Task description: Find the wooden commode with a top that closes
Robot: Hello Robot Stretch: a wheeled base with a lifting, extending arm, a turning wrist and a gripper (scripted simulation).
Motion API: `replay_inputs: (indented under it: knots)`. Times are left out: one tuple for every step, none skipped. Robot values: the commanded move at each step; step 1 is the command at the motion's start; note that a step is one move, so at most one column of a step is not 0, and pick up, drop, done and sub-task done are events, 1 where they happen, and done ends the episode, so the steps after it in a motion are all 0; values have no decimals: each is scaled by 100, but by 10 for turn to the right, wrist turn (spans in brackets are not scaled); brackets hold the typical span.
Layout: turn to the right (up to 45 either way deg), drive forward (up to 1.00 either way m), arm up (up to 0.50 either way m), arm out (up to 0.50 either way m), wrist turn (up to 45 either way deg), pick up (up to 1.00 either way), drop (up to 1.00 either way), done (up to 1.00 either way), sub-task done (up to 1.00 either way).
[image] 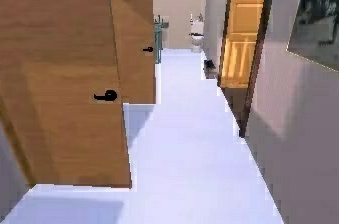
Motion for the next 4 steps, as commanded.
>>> replay_inputs:
  knots:
    - [0, 100, 0, 0, 0, 0, 0, 0, 0]
    - [0, 100, 0, 0, 0, 0, 0, 0, 0]
    - [30, 0, 0, 0, 0, 0, 0, 0, 0]
    - [0, 100, 0, 0, 0, 0, 0, 0, 0]
